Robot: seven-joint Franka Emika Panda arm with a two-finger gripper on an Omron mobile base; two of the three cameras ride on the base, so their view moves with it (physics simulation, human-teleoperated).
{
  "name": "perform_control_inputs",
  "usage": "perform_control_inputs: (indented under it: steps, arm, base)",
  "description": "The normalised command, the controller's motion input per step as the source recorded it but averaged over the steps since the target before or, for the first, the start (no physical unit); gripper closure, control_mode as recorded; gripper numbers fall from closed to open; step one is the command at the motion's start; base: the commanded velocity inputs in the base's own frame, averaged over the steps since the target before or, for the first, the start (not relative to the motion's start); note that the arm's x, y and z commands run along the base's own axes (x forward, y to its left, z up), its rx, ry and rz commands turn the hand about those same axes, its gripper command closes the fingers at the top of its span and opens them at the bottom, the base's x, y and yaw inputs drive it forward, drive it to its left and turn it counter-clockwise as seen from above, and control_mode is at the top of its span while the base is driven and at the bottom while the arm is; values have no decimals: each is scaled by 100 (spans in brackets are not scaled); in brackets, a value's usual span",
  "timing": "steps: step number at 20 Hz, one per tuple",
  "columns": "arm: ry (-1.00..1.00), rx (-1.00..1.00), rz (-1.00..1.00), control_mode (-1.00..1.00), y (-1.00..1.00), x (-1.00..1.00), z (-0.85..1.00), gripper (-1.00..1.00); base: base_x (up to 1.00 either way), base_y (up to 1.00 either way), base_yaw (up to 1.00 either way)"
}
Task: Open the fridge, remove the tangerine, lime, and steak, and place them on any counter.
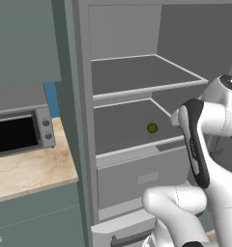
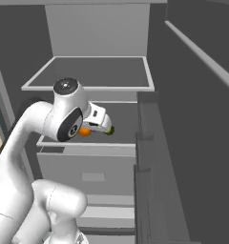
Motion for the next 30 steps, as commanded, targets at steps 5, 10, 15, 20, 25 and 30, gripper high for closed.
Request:
perform_control_inputs:
  steps: [5,10,15,20,25,30]
  arm:
    - [-3,-10,-1,-100,36,-66,77,100]
    - [0,-7,0,-100,22,-9,9,100]
    - [0,-1,0,-100,2,0,0,100]
    - [0,0,1,100,0,-5,0,100]
    - [0,0,0,100,0,0,0,100]
    - [0,0,0,100,0,0,0,100]
  base:
    - [0,0,0]
    - [0,0,0]
    - [0,0,0]
    - [-9,1,1]
    - [-57,48,5]
    - [-37,98,9]
